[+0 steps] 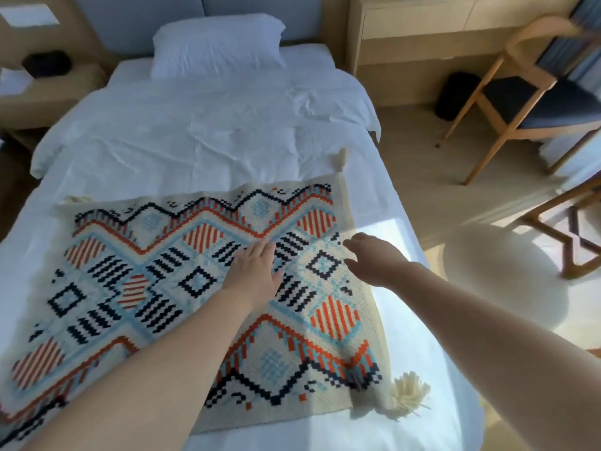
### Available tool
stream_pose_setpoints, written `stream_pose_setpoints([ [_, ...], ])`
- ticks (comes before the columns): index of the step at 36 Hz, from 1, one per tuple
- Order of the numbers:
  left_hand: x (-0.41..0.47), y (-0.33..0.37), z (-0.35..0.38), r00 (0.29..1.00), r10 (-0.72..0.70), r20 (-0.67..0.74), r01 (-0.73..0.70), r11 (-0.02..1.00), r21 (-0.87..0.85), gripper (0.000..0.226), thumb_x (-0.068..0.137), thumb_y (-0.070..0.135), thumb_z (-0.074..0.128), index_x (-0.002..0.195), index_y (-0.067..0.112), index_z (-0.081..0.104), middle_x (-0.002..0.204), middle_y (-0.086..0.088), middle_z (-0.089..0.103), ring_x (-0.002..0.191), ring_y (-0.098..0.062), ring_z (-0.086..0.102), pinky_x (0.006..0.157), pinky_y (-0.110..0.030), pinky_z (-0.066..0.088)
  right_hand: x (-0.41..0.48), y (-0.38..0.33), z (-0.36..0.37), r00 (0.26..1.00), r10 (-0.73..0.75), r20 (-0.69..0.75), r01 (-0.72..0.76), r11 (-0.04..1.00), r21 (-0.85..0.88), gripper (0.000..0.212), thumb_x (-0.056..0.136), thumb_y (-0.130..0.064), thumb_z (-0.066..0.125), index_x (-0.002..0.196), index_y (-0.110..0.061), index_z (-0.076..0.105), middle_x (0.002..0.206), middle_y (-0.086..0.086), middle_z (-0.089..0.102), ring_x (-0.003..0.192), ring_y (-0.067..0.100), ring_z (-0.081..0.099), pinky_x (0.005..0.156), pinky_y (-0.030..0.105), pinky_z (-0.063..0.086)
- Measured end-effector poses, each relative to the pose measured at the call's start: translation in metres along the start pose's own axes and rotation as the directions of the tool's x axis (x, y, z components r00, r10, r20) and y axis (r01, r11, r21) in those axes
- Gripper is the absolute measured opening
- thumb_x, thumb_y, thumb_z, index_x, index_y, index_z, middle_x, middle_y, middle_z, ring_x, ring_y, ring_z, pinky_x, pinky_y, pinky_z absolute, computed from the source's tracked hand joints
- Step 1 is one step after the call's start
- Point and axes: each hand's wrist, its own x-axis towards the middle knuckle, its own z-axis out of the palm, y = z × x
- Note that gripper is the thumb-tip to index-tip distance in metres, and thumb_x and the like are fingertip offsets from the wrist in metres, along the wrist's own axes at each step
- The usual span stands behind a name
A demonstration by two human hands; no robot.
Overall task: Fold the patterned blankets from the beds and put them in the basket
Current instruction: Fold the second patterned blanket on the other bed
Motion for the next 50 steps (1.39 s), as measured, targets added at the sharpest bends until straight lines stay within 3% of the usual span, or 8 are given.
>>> stream_pose_setpoints([
  [13,0.219,-0.040,0.098,0.994,-0.072,0.084,0.068,0.997,0.047,0.067,0.102,0.041,0.028,0.152,0.015,-0.007,0.160,-0.005,-0.015,0.147,-0.020,-0.011,0.118,-0.040,-0.005,0.236,0.071,0.072,0.999,-0.017,0.041,0.018,1.000,-0.008,0.034,0.096,-0.029,0.048,0.130,-0.027,0.053,0.126,-0.003,0.056,0.100,0.019,0.060,0.070,0.029,0.055],
  [18,0.278,-0.047,0.124,0.994,-0.074,0.086,0.068,0.995,0.069,0.069,0.101,0.044,0.025,0.151,0.016,-0.014,0.157,-0.003,-0.023,0.146,-0.019,-0.016,0.115,-0.037,-0.011,0.304,0.095,0.082,0.999,-0.001,0.047,0.003,0.999,-0.038,0.053,0.095,-0.029,0.053,0.146,-0.027,0.036,0.151,0.005,0.036,0.136,0.028,0.038,0.107,0.041,0.037],
  [24,0.327,-0.068,0.136,0.995,-0.079,0.064,0.071,0.991,0.112,0.064,0.101,0.045,0.015,0.148,0.017,-0.018,0.154,-0.003,-0.027,0.144,-0.021,-0.020,0.119,-0.043,-0.008,0.360,0.107,0.083,1.000,0.010,-0.021,-0.013,0.989,-0.145,0.064,0.089,0.001,0.047,0.149,-0.012,0.027,0.155,0.012,0.026,0.141,0.030,0.028,0.110,0.041,0.032],
  [34,0.396,-0.133,0.125,0.986,-0.143,-0.082,0.154,0.976,0.156,0.062,0.100,0.019,0.029,0.153,0.018,-0.004,0.160,-0.009,-0.012,0.147,-0.025,-0.011,0.119,-0.042,-0.007,0.405,0.134,0.102,1.000,-0.018,-0.024,0.012,0.973,-0.232,0.072,0.087,-0.015,0.057,0.149,-0.013,0.023,0.147,0.009,0.034,0.139,0.028,0.028,0.112,0.042,0.031],
  [38,0.410,-0.150,0.120,0.974,-0.206,-0.097,0.218,0.967,0.133,0.064,0.099,0.026,0.031,0.152,0.016,-0.004,0.160,-0.014,-0.008,0.147,-0.028,-0.009,0.119,-0.046,-0.004,0.413,0.135,0.101,1.000,-0.030,-0.010,0.027,0.968,-0.248,0.073,0.087,-0.014,0.056,0.150,-0.011,0.019,0.151,0.011,0.029,0.143,0.027,0.023,0.115,0.040,0.023],
  [43,0.406,-0.161,0.112,0.960,-0.222,-0.169,0.251,0.952,0.176,0.059,0.095,0.032,0.040,0.145,0.006,0.022,0.143,-0.019,0.036,0.135,-0.035,0.029,0.116,-0.046,0.016,0.418,0.129,0.102,0.994,-0.040,-0.105,0.008,0.958,-0.285,0.051,0.083,-0.011,0.057,0.131,-0.009,0.043,0.114,0.012,0.056,0.116,0.030,0.050,0.115,0.041,0.026],
  [47,0.388,-0.160,0.102,0.970,-0.172,-0.172,0.210,0.948,0.239,0.045,0.087,0.026,0.052,0.128,0.011,0.045,0.120,-0.009,0.050,0.115,-0.028,0.043,0.103,-0.041,0.031,0.407,0.121,0.100,0.982,-0.078,-0.174,0.021,0.952,-0.306,0.021,0.084,-0.008,0.053,0.104,-0.009,0.058,0.092,0.007,0.054,0.099,0.028,0.054,0.106,0.038,0.034],
  [50,0.368,-0.162,0.092,0.974,-0.137,-0.178,0.180,0.951,0.251,0.024,0.082,0.024,0.056,0.104,0.015,0.055,0.091,0.001,0.051,0.092,-0.022,0.049,0.092,-0.040,0.036,0.392,0.113,0.095,0.987,-0.058,-0.151,0.016,0.964,-0.264,0.012,0.083,-0.003,0.050,0.087,-0.013,0.055,0.075,-0.001,0.047,0.074,0.020,0.049,0.087,0.034,0.039],
])
